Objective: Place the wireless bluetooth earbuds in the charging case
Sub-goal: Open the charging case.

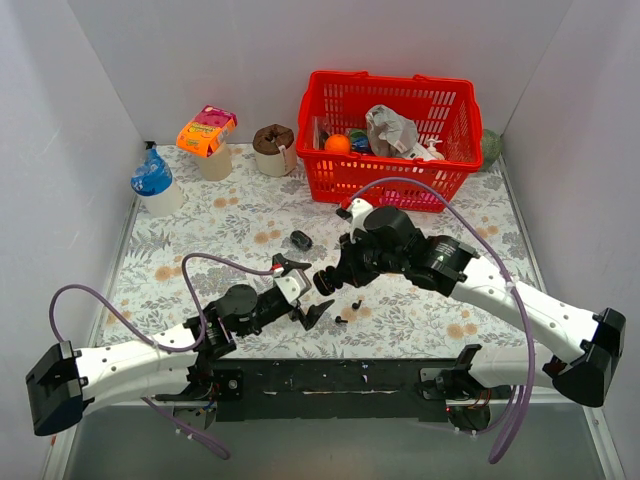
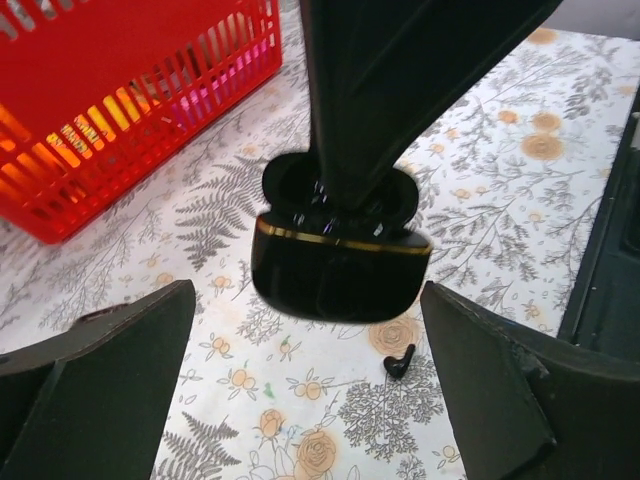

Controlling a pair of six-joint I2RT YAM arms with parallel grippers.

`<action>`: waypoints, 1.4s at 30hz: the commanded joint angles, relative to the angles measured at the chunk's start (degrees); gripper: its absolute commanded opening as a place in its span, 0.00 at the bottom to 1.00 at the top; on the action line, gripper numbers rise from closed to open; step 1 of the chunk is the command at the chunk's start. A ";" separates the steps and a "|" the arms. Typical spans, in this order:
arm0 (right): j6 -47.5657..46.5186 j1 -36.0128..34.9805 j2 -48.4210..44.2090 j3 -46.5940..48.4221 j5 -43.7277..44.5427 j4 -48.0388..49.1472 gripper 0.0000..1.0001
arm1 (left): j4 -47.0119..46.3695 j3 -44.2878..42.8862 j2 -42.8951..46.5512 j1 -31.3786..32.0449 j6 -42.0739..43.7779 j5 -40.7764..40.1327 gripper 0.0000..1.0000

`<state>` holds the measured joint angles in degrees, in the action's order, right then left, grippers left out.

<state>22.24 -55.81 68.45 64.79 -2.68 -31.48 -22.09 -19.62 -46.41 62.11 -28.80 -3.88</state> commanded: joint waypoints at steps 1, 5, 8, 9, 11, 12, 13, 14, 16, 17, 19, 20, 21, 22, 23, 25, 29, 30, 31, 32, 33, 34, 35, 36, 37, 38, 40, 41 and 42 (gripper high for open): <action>-3.43 0.18 -2.44 4.11 1.36 -2.26 0.01 | 1.96 -2.88 -1.39 0.03 -1.79 -5.78 0.98; -6.14 0.18 -3.58 4.02 1.36 -2.62 0.01 | 2.48 -4.11 -1.66 0.03 -4.25 -8.42 0.98; -10.27 -0.08 -4.81 4.11 1.80 -2.62 0.01 | 3.54 -4.99 -0.18 0.03 -7.50 -7.65 0.98; -14.64 -0.61 -5.77 4.02 2.41 -2.53 0.01 | 4.41 -5.08 2.01 0.03 -7.76 -5.55 0.98; -19.66 -1.75 -7.27 3.41 2.41 -1.92 0.01 | 5.64 -5.25 4.30 -0.06 -8.20 3.24 0.98; -24.04 -2.97 -9.27 2.97 2.41 -1.30 0.01 | 8.26 -5.78 5.44 -0.14 -8.81 6.31 0.98; -26.35 -3.60 -10.34 2.53 2.41 -0.25 0.01 | 10.11 -7.44 5.89 -0.23 -10.21 10.43 0.98; -27.94 -4.12 -11.05 2.70 2.33 -0.59 0.01 | 11.96 -8.67 5.90 -0.58 -11.44 13.69 0.98; -32.06 -4.57 -11.41 4.54 -1.62 -2.78 0.01 | 16.45 -10.52 4.50 -2.42 -12.51 21.16 0.95; -32.60 -4.66 -10.71 7.16 -2.24 -6.19 0.01 | 17.42 -12.53 3.62 -3.12 -13.73 27.55 0.91; -34.09 -4.66 -7.64 9.64 -4.43 -9.54 0.01 | 18.40 -13.43 2.04 -5.23 -13.92 32.59 0.87; -34.37 -4.66 -6.75 10.43 -5.75 -11.47 0.01 | 17.96 -13.34 1.77 -5.85 -13.74 35.75 0.84; -34.37 -4.74 -5.35 11.22 -8.02 -11.75 0.01 | 16.65 -13.26 1.76 -6.90 -13.74 36.57 0.82; -34.28 -4.92 -4.99 11.14 -9.26 -11.67 0.01 | 15.85 -13.08 1.68 -7.26 -13.66 37.10 0.80; -33.67 -5.09 -4.81 11.06 -10.06 -11.32 0.01 | 15.24 -12.90 1.59 -7.70 -13.57 37.71 0.78; -32.88 -5.54 -4.46 10.44 -10.86 -10.27 0.01 | 13.65 -12.73 1.33 -8.23 -13.57 38.42 0.75; -32.35 -6.15 -4.28 9.30 -11.21 -9.30 0.01 | 12.51 -12.90 0.27 -8.40 -13.65 40.00 0.69; -32.00 -6.33 -4.37 9.04 -11.21 -9.21 0.01 | 12.07 -12.90 -0.08 -8.41 -13.65 40.35 0.67; -31.82 -6.50 -4.37 8.69 -11.12 -8.95 0.01 | 11.89 -12.90 -0.25 -8.41 -13.74 40.53 0.66; -31.73 -6.42 -4.37 8.68 -11.03 -8.86 0.01 | 11.80 -12.90 -0.43 -8.49 -13.74 40.70 0.65; -31.56 -6.50 -4.46 8.59 -11.12 -8.68 0.01 | 11.72 -12.90 -0.87 -8.49 -13.74 40.88 0.63; -31.03 -6.59 -4.63 8.42 -11.21 -8.07 0.01 | 11.72 -12.99 -1.05 -8.49 -13.74 40.79 0.61; -30.85 -6.59 -4.72 8.24 -11.12 -7.72 0.01 | 11.63 -12.90 -1.22 -8.58 -13.74 40.79 0.59; -30.59 -6.68 -4.81 8.16 -11.12 -7.45 0.01 | 11.37 -12.90 -1.40 -8.58 -13.74 40.71 0.57; -30.42 -6.68 -4.81 8.15 -11.30 -7.28 0.01 | 11.10 -12.82 -1.49 -8.58 -13.92 40.62 0.53; -30.24 -6.68 -4.81 8.07 -11.30 -7.01 0.01 | 10.58 -12.47 -1.57 -8.58 -14.35 40.53 0.52; -29.71 -6.77 -4.90 7.63 -11.65 -6.57 0.01 | 9.35 -12.11 -1.23 -8.67 -14.53 40.27 0.50; -29.62 -6.85 -4.90 7.45 -11.65 -6.22 0.01 | 8.99 -11.94 -1.22 -8.67 -14.71 40.09 0.48; -29.54 -6.85 -4.99 7.19 -11.74 -6.05 0.01 | 8.64 -11.85 -1.22 -8.67 -14.71 40.09 0.47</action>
<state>-8.47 -62.17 64.77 72.51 -12.91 -41.12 -10.00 -31.68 -48.18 53.74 -43.00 35.48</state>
